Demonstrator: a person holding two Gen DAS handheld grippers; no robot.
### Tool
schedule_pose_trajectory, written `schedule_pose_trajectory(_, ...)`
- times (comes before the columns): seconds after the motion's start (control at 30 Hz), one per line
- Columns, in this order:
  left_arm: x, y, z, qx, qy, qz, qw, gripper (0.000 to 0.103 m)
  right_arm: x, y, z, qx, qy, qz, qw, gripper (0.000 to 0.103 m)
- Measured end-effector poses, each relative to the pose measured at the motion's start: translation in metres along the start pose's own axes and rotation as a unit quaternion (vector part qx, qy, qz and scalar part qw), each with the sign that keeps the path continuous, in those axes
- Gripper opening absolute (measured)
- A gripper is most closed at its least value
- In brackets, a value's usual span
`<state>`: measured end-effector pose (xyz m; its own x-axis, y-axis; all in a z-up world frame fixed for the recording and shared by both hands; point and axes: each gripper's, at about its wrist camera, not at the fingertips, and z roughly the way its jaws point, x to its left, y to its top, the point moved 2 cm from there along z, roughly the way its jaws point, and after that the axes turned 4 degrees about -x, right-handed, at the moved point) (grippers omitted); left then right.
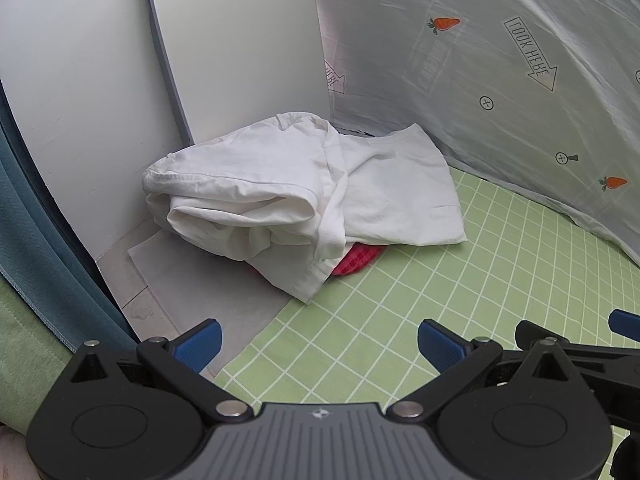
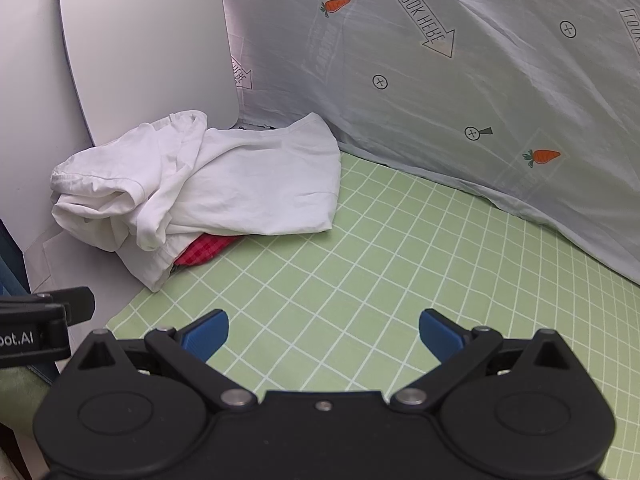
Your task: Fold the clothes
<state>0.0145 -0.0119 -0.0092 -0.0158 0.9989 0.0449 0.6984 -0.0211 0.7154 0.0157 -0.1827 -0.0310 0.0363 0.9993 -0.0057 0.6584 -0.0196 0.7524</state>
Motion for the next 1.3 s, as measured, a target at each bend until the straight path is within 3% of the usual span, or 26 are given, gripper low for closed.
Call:
schedule_pose_trajectory(0.8,0.009,0.002,0.018,0.014,0.003,-0.005,0.9999,0.103,0.004,-0.002,0.013,0.010,0.001,0.000,1.000,0.103)
schedule_pose_trajectory(1.13,0.019,0.022,0.059,0.031,0.013,-0.016,0.9993,0.103,0.009,0.014,0.050,0.023,-0.003,-0.005,1.000,0.103)
schedule_pose_trajectory(1.3,0.025,0.038,0.092,0.042,0.014,-0.034,0.9985,0.103,0.016,0.028,0.090,0.036,-0.001,-0.012,0.999,0.103)
